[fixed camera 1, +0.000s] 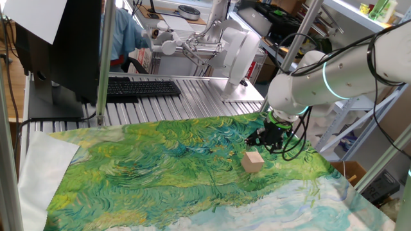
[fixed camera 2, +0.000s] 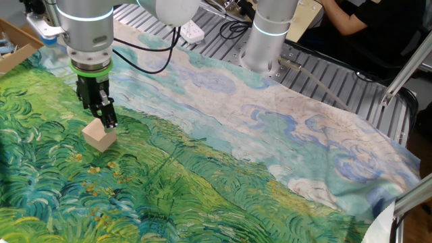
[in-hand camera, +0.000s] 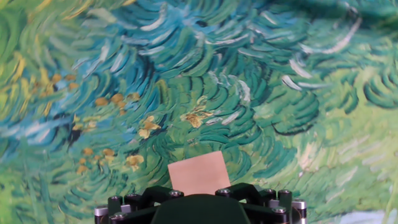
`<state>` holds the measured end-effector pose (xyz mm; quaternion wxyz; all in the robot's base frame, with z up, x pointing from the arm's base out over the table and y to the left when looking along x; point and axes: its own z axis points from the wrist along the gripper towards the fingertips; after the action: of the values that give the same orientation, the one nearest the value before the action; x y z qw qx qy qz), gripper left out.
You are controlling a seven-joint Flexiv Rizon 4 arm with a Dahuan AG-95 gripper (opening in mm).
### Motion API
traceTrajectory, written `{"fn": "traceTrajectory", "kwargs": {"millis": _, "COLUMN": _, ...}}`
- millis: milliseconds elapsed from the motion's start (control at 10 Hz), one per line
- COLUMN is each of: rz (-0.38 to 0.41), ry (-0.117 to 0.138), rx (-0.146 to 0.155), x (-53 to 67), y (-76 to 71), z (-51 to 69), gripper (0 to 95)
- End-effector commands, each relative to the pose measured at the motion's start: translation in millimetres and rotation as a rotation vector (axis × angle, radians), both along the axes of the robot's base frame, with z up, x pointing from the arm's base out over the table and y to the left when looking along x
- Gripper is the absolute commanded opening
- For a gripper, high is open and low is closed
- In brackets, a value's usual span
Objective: Pick up the small block on the left and move it to the right
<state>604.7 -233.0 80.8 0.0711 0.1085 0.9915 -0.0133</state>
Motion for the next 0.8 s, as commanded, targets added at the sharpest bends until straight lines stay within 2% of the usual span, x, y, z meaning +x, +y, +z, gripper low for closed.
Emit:
{"fn": "traceTrajectory", "kwargs": {"millis": 100, "rz": 0.088, "ry": 0.005, "rx": -0.017, "x": -1.5, "y": -0.7, "z": -6.2, "gripper": 95.0}}
{"fn": "traceTrajectory", "kwargs": {"millis": 200, "rz": 0.133, "ry": 0.002, "rx": -0.030, "x": -5.4, "y": -2.2, "z": -14.4, "gripper": 95.0}}
{"fn": "traceTrajectory", "kwargs": {"millis": 500, "rz": 0.247, "ry": 0.024, "rx": -0.043, "x": -5.5, "y": -3.9, "z": -15.7, "gripper": 95.0}}
{"fn": "traceTrajectory", "kwargs": {"millis": 800, "rz": 0.274, "ry": 0.041, "rx": -0.040, "x": -5.9, "y": -4.6, "z": -19.7, "gripper": 95.0}}
